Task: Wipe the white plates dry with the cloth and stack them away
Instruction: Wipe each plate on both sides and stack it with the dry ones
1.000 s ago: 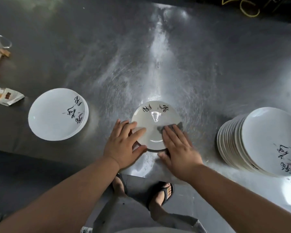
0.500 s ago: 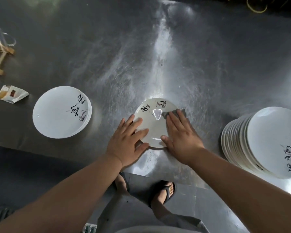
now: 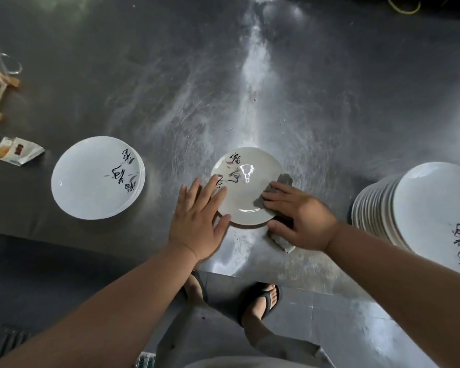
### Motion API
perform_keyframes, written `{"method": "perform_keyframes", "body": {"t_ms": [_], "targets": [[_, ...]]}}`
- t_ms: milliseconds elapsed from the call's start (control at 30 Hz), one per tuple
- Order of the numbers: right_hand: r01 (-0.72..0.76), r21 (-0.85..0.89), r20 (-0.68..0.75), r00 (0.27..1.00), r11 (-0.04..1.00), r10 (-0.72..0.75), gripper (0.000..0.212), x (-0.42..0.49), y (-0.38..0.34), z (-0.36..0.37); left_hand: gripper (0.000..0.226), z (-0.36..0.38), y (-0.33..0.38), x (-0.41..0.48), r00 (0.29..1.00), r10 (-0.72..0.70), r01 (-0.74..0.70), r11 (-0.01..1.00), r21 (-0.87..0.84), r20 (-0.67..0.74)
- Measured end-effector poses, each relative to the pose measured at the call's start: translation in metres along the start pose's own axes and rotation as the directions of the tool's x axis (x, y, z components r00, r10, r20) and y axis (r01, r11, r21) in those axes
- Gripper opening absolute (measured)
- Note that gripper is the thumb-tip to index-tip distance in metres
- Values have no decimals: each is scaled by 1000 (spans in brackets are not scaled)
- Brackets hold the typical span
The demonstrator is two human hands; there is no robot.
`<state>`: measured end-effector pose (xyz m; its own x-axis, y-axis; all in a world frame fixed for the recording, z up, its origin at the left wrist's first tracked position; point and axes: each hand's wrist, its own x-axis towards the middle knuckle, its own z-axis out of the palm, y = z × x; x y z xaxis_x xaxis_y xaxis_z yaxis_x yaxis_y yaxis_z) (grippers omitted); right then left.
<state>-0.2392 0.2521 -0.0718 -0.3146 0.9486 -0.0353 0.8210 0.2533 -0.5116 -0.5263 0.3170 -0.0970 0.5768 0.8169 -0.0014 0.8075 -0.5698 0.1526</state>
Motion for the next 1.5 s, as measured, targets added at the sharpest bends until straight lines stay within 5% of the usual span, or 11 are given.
{"method": "perform_keyframes", "body": {"t_ms": [100,233,333,533,667,800,900,1000,1200,1300,1500], "targets": [[44,-102,52,998,994,-39,65,4,11,-3,65,1,-2,2,998,33,-33,999,5,45],[-162,-260,105,975,952,194,90,19,-4,-1,64,3,-3,2,997,83,-83,996,-16,7],[-351,-221,147,910,910,387,95,6,-51,18,62,7,-4,3,993,83,-92,990,-108,-84],[-216,-111,186,955,970,233,86,-18,-71,27,56,8,-4,2,983,81,-105,984,-145,-164],[-290,-239,162,929,927,333,83,14,-30,6,49,4,-4,2,990,61,-77,989,-129,-125],[-398,-147,139,898,905,418,92,6,-79,25,42,8,-5,1,983,76,-108,976,-187,-168],[-251,-78,230,937,965,262,92,-16,-99,38,43,11,-6,2,987,95,-119,973,-195,-130],[-109,-86,173,977,990,123,81,-19,-57,32,45,11,-7,2,985,116,-139,972,-188,-128],[-386,-115,73,916,915,395,86,10,-54,23,38,9,-6,0,976,109,-140,976,-167,-186],[-348,-95,109,928,933,357,91,8,-99,46,36,10,-6,-1,972,90,-138,966,-218,-217],[-195,-30,-42,980,980,194,44,-14,-79,30,34,5,-5,-1,981,102,-136,968,-210,-166]]}}
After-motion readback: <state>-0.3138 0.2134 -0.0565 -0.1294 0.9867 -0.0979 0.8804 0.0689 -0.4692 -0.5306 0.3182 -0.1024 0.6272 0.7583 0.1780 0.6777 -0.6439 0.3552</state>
